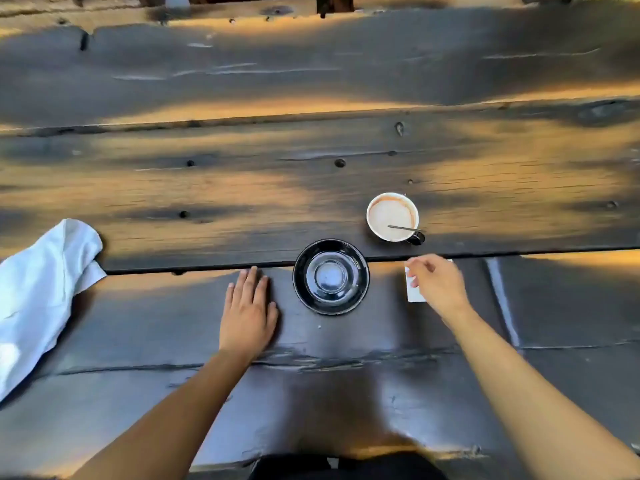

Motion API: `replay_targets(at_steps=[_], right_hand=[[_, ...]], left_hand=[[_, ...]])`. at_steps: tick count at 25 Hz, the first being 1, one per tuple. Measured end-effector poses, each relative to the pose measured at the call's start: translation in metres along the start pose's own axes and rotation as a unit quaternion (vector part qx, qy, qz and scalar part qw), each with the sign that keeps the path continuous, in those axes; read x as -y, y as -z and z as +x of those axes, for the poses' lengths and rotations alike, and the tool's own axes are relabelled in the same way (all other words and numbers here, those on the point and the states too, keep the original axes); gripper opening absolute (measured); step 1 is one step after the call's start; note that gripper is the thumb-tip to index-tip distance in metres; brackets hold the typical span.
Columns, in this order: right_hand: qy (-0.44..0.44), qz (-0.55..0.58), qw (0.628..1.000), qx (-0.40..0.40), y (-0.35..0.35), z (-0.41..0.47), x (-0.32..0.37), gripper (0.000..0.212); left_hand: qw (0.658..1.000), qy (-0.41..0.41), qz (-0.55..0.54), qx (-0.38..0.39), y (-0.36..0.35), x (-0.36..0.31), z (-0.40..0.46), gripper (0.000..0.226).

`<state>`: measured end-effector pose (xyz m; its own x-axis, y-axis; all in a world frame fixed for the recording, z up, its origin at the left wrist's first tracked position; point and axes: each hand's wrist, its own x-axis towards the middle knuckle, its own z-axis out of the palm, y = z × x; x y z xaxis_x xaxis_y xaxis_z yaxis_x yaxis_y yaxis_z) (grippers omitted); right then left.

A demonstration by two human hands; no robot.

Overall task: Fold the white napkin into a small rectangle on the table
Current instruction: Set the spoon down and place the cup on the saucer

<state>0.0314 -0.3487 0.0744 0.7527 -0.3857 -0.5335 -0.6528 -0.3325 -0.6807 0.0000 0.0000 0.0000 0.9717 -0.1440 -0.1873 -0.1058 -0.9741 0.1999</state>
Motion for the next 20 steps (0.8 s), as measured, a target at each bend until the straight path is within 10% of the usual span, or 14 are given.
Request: replay_targets(at_steps=[11,20], right_hand=[[0.014,-0.019,0.990,-0.137,0.008,0.059,0.039,0.038],[0.083,-0.149,0.976,-0.135,0.014,0.047,0.036,0.013]], left_hand=[[0.999,0.029,0.002,-0.015,-0.026,-0.004,0.016,0.068],[0.999,0.031,0.009,-0.005,-0.025,-0.003,0.016,0.069]])
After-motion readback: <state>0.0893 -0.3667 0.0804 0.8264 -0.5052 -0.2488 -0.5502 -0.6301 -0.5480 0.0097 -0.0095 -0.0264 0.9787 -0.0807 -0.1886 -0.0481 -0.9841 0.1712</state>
